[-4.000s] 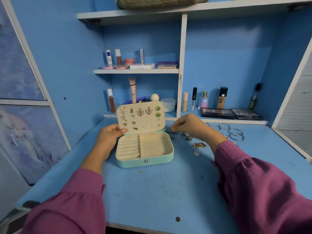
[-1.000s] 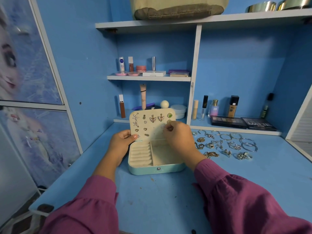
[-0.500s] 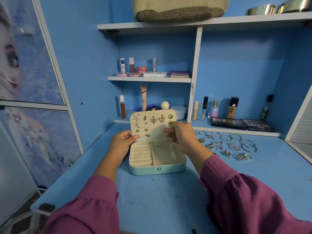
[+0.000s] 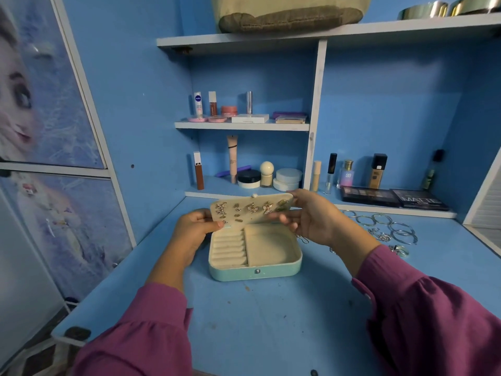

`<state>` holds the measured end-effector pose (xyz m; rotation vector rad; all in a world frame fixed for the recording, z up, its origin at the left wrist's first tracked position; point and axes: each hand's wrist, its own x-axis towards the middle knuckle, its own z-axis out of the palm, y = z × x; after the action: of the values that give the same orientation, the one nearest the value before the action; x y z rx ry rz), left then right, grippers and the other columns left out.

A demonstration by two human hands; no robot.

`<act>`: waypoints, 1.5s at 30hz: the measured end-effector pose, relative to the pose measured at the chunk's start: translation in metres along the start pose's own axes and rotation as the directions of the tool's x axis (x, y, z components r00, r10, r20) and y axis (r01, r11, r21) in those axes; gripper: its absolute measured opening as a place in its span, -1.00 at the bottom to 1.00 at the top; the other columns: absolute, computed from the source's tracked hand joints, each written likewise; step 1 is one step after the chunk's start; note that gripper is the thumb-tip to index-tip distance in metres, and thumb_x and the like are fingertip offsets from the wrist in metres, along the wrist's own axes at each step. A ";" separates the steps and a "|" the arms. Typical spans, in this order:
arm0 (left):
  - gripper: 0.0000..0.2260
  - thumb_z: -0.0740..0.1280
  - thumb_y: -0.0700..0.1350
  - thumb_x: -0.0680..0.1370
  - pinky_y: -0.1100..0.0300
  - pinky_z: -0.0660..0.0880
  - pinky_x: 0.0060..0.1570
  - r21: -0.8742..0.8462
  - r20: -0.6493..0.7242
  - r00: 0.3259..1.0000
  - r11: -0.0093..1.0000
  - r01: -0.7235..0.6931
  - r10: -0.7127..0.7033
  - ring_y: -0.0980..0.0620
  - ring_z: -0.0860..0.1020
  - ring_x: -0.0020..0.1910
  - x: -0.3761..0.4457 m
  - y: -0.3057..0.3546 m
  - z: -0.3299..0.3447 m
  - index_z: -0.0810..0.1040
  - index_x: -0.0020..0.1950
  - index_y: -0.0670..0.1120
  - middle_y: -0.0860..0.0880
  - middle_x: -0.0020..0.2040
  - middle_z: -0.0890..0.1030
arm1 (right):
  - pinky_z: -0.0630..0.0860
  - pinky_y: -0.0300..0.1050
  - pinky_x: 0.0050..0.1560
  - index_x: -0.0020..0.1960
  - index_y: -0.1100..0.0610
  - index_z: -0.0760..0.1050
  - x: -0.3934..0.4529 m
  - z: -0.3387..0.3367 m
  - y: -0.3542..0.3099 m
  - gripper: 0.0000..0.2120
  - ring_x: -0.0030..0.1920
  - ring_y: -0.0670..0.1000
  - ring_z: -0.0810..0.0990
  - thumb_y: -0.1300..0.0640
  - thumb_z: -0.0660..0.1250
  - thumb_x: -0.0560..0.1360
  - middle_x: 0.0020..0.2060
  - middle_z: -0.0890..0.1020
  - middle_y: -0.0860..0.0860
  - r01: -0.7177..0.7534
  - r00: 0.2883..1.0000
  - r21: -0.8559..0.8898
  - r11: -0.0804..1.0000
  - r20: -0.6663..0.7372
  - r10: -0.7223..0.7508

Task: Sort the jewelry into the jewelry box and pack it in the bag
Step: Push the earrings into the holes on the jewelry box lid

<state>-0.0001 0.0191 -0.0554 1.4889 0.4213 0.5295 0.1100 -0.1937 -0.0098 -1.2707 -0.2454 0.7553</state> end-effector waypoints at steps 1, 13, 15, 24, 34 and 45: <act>-0.80 0.40 -0.43 0.40 0.21 0.58 -0.16 0.002 -0.003 1.000 1.000 -0.003 0.003 -0.03 0.65 -0.17 0.000 0.001 0.000 0.62 -0.05 -0.21 -0.09 -0.17 0.69 | 0.36 -0.30 -0.51 0.07 0.23 0.44 0.000 -0.003 -0.001 -0.77 -0.44 -0.03 0.54 0.10 0.13 0.57 -0.08 0.66 0.29 -0.020 0.999 -0.001 1.000 0.035 0.021; -0.77 0.38 -0.48 0.36 0.24 0.53 -0.12 0.107 -0.032 0.997 0.992 -0.063 0.067 -0.03 0.61 -0.20 0.004 0.004 -0.005 0.66 -0.20 -0.17 -0.07 -0.27 0.66 | 0.38 -0.36 -0.54 0.02 0.36 0.49 0.004 -0.019 0.001 -0.70 -0.46 -0.07 0.48 0.28 0.29 0.31 -0.24 0.66 0.24 -0.088 0.973 0.026 0.996 0.217 0.081; -0.68 0.29 -0.46 0.41 0.19 0.49 -0.13 0.135 -0.067 0.995 0.989 -0.061 0.070 -0.05 0.56 -0.23 0.004 0.005 -0.005 0.69 -0.31 -0.09 -0.07 -0.32 0.65 | 0.35 -0.35 -0.56 0.06 0.33 0.50 0.006 -0.021 0.002 -0.66 -0.46 -0.08 0.47 0.27 0.31 0.29 -0.23 0.66 0.23 -0.103 0.968 0.005 0.995 0.229 0.100; -0.82 0.25 -0.12 0.51 0.24 0.40 -0.09 0.374 -0.147 0.692 0.687 -0.623 0.707 0.08 0.52 -0.16 -0.030 0.035 0.045 0.62 -0.05 -0.15 0.11 -0.17 0.57 | 0.14 -0.40 -0.59 -0.03 0.25 0.56 0.011 -0.028 0.005 -0.85 -0.56 -0.15 0.29 0.28 0.22 0.49 -0.22 0.69 0.17 -0.102 0.970 -0.077 0.992 0.212 0.116; -0.77 0.25 -0.05 0.48 0.08 0.31 -0.06 0.588 0.698 0.366 -0.200 -0.784 0.615 -0.09 0.51 -0.09 -0.071 -0.004 0.122 0.63 -0.29 -0.07 -0.01 -0.24 0.60 | 0.08 -0.23 -0.40 -0.07 0.21 0.60 0.021 -0.031 0.011 -0.80 -0.49 -0.10 0.28 0.23 0.39 0.31 -0.47 0.42 -0.01 -0.101 0.967 -0.079 0.992 0.227 0.116; -0.83 0.53 -0.20 0.18 0.11 0.22 -0.14 0.706 0.695 0.547 -0.302 -0.640 0.466 -0.10 0.48 -0.17 -0.072 -0.018 0.142 0.55 -0.38 -0.08 -0.04 -0.31 0.50 | 0.39 -0.19 -0.02 -0.05 0.21 0.63 0.029 -0.037 0.013 -0.72 -0.15 0.03 0.53 0.26 0.39 0.23 -0.20 0.70 0.17 -0.097 0.957 -0.063 0.993 0.269 0.111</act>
<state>0.0235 -0.1390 -0.0709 3.2385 -0.3213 1.0091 0.1468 -0.2026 -0.0396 -1.2313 -0.4250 1.0222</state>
